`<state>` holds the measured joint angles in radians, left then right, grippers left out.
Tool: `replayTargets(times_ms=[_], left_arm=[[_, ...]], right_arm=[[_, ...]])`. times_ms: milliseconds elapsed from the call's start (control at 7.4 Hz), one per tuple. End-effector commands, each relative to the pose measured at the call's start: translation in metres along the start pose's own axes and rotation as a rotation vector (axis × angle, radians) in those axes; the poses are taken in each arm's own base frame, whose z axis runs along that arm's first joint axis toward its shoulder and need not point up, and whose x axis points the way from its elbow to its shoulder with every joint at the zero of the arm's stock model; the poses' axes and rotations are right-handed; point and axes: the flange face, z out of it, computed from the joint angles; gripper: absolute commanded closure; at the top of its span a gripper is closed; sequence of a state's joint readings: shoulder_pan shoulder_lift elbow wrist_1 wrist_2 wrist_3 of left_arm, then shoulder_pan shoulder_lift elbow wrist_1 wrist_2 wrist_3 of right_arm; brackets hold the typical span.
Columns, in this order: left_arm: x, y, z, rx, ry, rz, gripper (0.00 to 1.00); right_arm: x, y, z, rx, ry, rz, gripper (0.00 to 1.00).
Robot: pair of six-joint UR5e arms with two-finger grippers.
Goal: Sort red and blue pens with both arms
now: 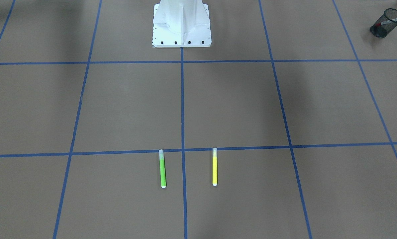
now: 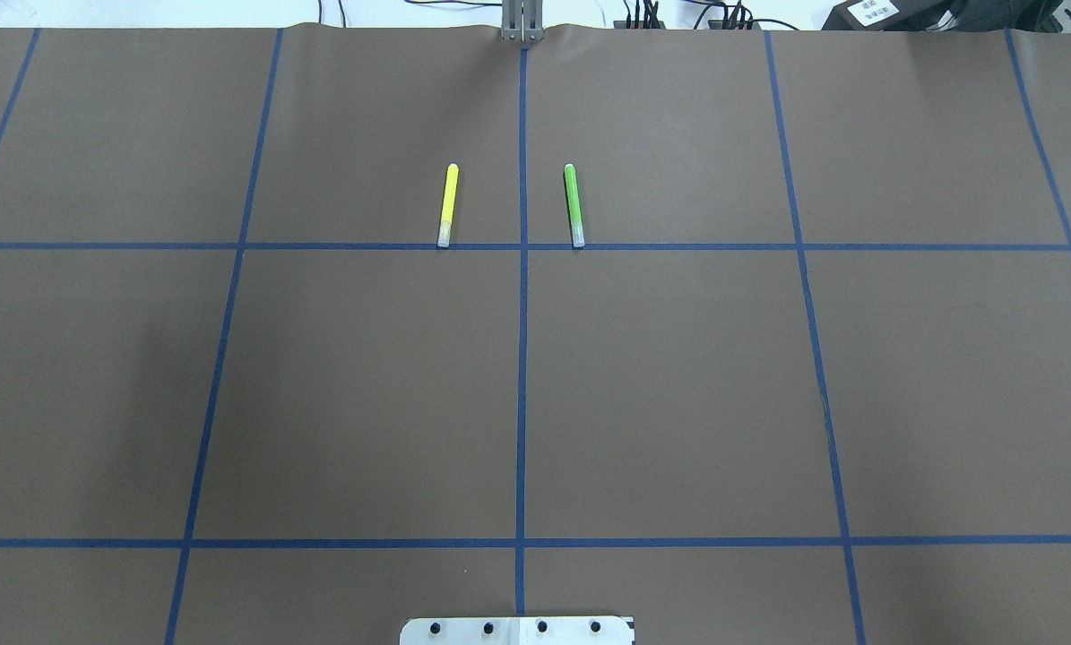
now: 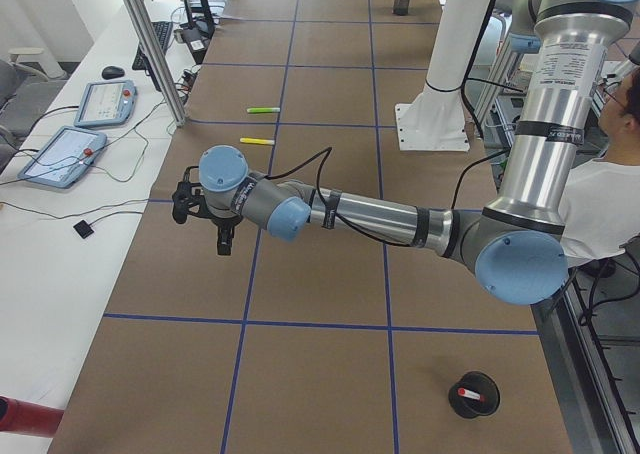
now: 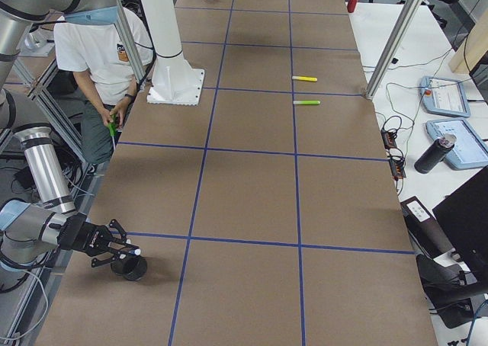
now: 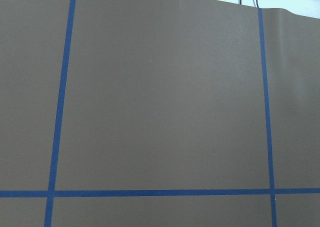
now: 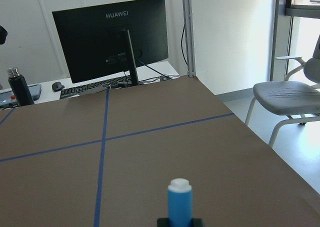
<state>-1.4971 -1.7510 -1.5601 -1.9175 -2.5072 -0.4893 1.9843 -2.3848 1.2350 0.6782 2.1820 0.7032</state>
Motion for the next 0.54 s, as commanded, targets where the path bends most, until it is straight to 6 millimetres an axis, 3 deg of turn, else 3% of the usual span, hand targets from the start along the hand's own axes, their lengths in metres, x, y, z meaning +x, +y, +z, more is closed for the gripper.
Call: replayTargets(times_ms=[0, 405], left_arm=[[0.002, 0.001, -0.002, 0.004, 0.002, 0.003, 0.02], [0.006, 0.001, -0.005, 0.009, 0.005, 0.011, 0.02]], right_arm=[[0.002, 0.014, -0.002, -0.048, -0.032, 0.01, 1.0], [0.009, 0.026, -0.005, -0.058, -0.031, 0.001, 1.0]])
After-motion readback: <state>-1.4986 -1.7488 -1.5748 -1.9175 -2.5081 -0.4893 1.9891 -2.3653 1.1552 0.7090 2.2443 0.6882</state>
